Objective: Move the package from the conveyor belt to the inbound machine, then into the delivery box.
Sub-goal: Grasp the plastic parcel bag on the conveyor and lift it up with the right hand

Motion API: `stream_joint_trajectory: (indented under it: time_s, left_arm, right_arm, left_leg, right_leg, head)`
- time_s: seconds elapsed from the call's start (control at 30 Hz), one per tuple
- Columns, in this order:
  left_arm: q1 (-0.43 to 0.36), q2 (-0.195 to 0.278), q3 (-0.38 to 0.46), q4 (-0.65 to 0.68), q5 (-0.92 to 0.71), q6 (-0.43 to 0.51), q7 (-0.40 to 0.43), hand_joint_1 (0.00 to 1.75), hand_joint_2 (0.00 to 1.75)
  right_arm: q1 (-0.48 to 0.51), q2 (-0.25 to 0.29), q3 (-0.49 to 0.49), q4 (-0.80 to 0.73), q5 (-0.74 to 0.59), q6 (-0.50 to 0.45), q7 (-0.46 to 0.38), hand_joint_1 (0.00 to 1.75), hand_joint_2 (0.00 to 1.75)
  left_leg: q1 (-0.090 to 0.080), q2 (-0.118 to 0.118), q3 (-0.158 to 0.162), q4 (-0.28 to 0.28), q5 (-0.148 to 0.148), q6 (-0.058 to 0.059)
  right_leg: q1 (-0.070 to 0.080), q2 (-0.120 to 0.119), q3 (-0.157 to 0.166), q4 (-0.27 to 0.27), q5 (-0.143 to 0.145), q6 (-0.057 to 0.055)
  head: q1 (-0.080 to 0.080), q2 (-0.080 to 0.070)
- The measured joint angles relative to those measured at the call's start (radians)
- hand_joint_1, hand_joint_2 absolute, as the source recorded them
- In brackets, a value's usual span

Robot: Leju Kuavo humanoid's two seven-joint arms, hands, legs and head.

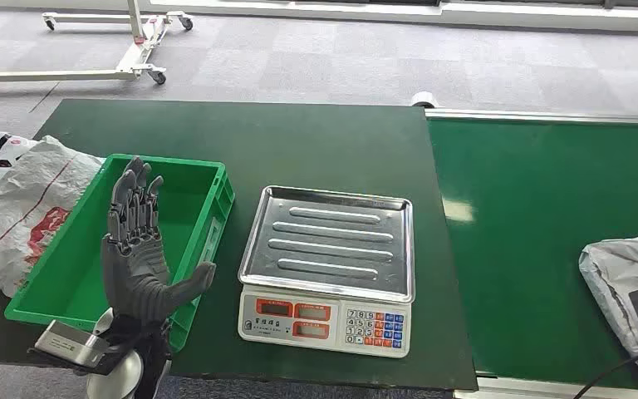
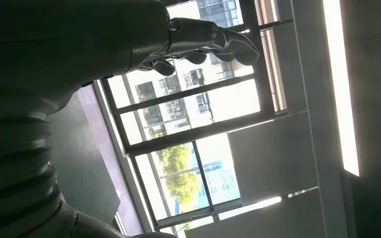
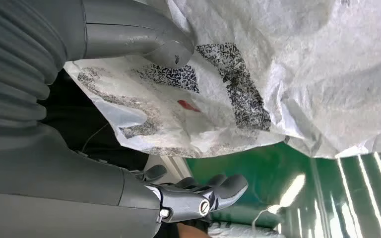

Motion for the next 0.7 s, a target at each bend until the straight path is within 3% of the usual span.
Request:
stream_joint_trajectory:
  time_s: [0.2,0.37,0.47,0.6,0.7]
  left_arm:
    - [-0.009,0.006,-0.026,0.010,-0.006,0.016,0.000,0.00,1.75]
    - [-0.060,0.010,-0.041,0.051,0.000,0.021,0.000,0.00,1.75]
    - [-0.084,0.011,-0.046,0.080,-0.010,0.041,0.000,0.00,1.75]
    - [-0.088,0.011,-0.051,0.092,-0.004,0.051,0.000,0.00,1.75]
    - [-0.082,0.011,-0.048,0.090,0.020,0.034,0.000,0.00,1.75]
  right_arm:
    - [0.001,0.002,0.002,0.011,0.032,0.069,0.005,0.00,1.75]
    - [0.011,-0.017,0.061,0.037,0.112,0.359,-0.048,0.00,1.75]
    - [0.034,-0.024,0.101,0.004,0.099,0.440,-0.111,0.03,1.75]
    - [0.054,-0.014,0.165,-0.081,0.098,0.494,-0.112,1.75,1.75]
    - [0.056,-0.005,0.222,-0.136,0.087,0.509,-0.105,1.75,1.75]
  left_leg:
    - [0.000,0.000,0.000,0.000,0.000,0.000]
    - [0.000,0.000,0.002,0.000,0.000,0.000]
    - [0.001,0.002,0.003,0.000,-0.002,0.000]
    - [0.001,0.007,0.000,0.000,-0.005,0.000]
    - [0.001,0.008,0.001,0.000,-0.005,0.001]
  right_leg:
    - [0.000,0.000,0.000,0.000,0.000,0.000]
    - [0.001,0.000,0.002,0.000,0.000,0.000]
    - [0.003,0.001,0.006,-0.001,0.000,0.000]
    - [0.003,0.006,0.009,-0.001,-0.001,0.001]
    - [0.002,0.006,0.009,-0.001,-0.001,0.001]
  head:
    - [0.000,0.000]
    - [0.000,0.000]
    - [0.000,0.000]
    - [0.000,0.000]
    - [0.000,0.000]
